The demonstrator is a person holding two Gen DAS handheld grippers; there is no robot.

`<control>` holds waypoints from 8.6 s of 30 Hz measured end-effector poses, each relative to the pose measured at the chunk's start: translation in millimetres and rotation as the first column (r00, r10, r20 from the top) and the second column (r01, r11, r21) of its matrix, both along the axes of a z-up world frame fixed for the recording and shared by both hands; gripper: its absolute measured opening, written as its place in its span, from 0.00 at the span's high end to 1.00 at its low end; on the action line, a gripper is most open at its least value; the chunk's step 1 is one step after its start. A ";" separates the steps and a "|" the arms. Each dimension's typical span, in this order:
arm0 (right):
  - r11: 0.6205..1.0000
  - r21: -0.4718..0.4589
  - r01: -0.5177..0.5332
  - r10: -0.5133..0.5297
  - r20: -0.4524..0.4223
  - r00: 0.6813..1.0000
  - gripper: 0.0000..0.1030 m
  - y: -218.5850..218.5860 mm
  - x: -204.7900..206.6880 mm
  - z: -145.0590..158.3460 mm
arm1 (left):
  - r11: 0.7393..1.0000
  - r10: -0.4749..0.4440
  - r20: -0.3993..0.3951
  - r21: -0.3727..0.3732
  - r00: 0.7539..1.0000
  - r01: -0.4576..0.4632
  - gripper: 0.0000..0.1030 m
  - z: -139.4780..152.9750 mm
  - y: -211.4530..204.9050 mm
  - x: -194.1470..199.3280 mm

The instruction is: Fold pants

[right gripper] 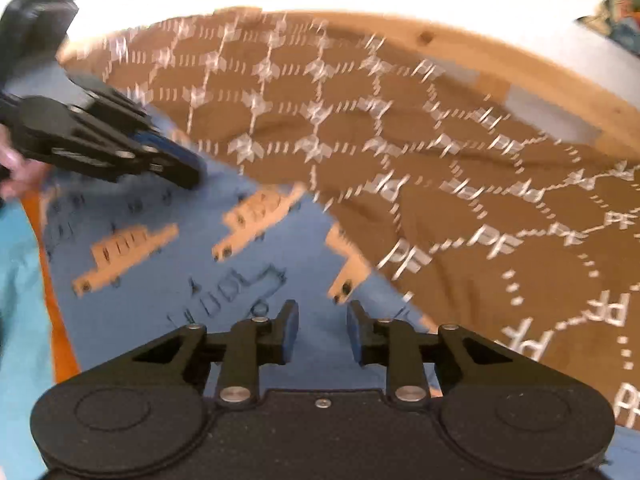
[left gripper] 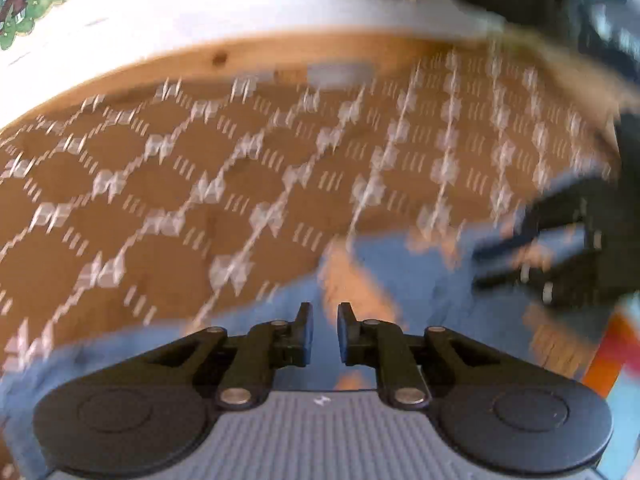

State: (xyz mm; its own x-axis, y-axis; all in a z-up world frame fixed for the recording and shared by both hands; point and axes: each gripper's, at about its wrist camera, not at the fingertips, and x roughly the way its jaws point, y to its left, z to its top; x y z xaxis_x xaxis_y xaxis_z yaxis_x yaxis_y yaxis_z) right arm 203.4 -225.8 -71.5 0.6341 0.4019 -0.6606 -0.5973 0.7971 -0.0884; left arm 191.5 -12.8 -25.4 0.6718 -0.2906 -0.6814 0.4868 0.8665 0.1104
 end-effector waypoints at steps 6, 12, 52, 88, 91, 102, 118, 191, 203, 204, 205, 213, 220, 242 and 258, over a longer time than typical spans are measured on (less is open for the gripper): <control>0.983 -0.006 0.182 -0.182 0.016 0.983 0.78 -24.8 8.6 2.5 | 0.972 0.213 -0.062 -0.087 0.975 -0.218 0.91 5.9 66.3 15.1; 0.954 0.024 0.300 -0.301 0.030 0.953 0.52 -65.0 -40.5 14.7 | 0.969 0.228 -0.075 -0.085 0.971 -0.234 0.89 20.2 88.2 9.4; 0.696 0.340 0.632 -0.688 0.065 0.723 0.01 -140.9 -207.3 140.0 | 0.966 0.195 0.011 -0.175 0.981 -0.190 0.00 137.2 -117.5 -127.0; 0.679 0.323 0.659 -0.699 0.011 0.715 0.08 -225.6 -175.9 12.7 | 0.945 -0.282 0.048 -0.157 0.958 0.286 0.00 -9.4 -312.0 49.8; 0.653 0.240 0.719 -0.733 -0.040 0.679 0.16 -231.7 -158.0 12.9 | 0.934 -0.330 0.069 -0.122 0.942 0.336 0.00 -13.9 -334.4 55.5; 0.615 0.241 0.751 -0.762 -0.062 0.644 0.31 -237.9 -143.5 11.4 | 0.940 -0.340 0.083 0.004 0.937 0.341 0.00 -21.2 -360.7 52.5; 0.587 0.277 0.760 -0.794 0.017 0.607 0.78 -245.4 -153.9 8.7 | 0.960 -0.279 -0.025 -0.043 0.960 0.278 0.00 -7.6 -356.9 55.8; 0.967 -0.176 0.182 -0.137 0.243 0.960 0.86 -2.9 -163.4 6.6 | 0.831 -0.149 -0.544 -0.521 0.826 -0.193 0.87 -28.3 -118.3 67.6; 0.962 -0.202 0.186 -0.151 0.175 0.973 0.85 13.3 -146.7 -12.4 | 0.765 -0.164 -0.522 -0.603 0.837 -0.227 0.67 -69.9 -86.6 62.5; 0.960 -0.204 0.189 -0.154 0.176 0.972 0.85 13.6 -146.1 -12.9 | 0.763 -0.165 -0.526 -0.604 0.834 -0.230 0.69 -70.2 -86.2 63.5; 0.959 -0.207 0.194 -0.158 0.178 0.971 0.85 14.3 -146.4 -13.3 | 0.765 -0.161 -0.531 -0.599 0.832 -0.235 0.75 -70.4 -85.5 63.9; 0.954 -0.217 0.205 -0.167 0.183 0.969 0.84 16.1 -145.9 -16.4 | 0.780 -0.137 -0.532 -0.578 0.836 -0.240 0.82 -71.7 -85.6 62.2; 0.953 -0.224 0.206 -0.165 0.188 0.968 0.83 15.6 -146.4 -17.9 | 0.797 -0.118 -0.516 -0.559 0.848 -0.229 0.85 -68.0 -89.6 58.3; 0.966 -0.131 0.222 -0.188 0.231 0.955 0.86 22.6 -158.3 0.3 | 0.818 -0.081 -0.494 -0.529 0.866 -0.225 0.91 -44.5 -74.0 52.3; 0.997 -0.074 0.031 -0.016 0.197 0.980 0.86 77.8 -141.6 16.7 | 0.860 0.052 -0.497 -0.418 0.866 -0.292 0.91 -17.9 -5.9 57.1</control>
